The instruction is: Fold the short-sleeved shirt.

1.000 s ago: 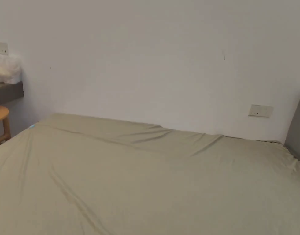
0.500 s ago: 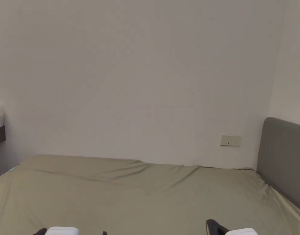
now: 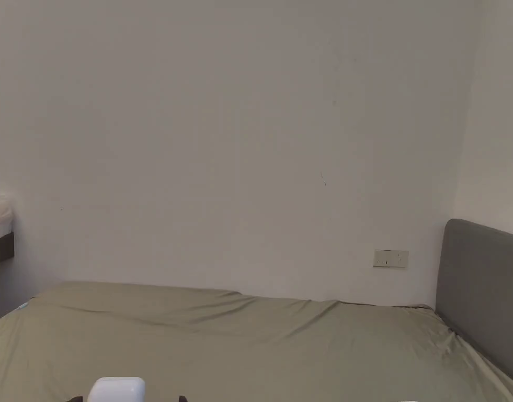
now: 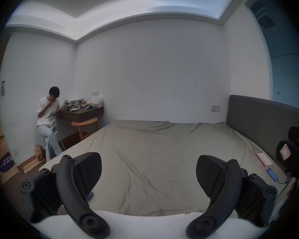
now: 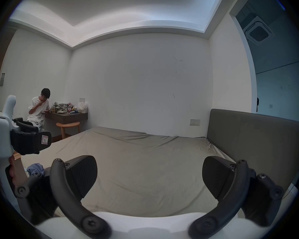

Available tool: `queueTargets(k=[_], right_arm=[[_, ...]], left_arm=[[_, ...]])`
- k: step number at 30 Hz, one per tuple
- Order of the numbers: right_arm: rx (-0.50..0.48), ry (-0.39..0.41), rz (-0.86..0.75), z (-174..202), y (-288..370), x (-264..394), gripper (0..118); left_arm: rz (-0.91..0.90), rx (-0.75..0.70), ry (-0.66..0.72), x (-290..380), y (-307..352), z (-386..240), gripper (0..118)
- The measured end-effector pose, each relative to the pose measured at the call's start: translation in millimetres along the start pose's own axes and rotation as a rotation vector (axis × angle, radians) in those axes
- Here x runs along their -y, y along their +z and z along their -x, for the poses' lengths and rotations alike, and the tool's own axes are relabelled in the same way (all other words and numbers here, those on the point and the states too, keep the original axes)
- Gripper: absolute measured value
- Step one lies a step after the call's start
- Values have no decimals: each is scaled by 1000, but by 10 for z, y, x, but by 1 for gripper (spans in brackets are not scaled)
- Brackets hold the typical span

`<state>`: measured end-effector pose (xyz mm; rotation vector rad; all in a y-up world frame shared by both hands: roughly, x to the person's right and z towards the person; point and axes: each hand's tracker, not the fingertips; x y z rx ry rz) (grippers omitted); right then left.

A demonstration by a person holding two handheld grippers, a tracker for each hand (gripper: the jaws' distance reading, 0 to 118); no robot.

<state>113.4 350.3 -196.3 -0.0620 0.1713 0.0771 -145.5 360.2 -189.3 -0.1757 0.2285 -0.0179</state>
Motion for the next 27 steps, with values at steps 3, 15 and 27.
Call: queueTargets(k=[3, 15, 27], right_arm=[[18, 16, 8, -30, 12, 1, 118], [46, 12, -15, -70, 123, -96, 118], [46, 2, 6, -130, 98, -52, 118]], left_arm=[[-29, 93, 22, -26, 89, -1, 115], [-65, 166, 102, -48, 206, 48, 115], [7, -33, 37, -22, 125, -125, 118]])
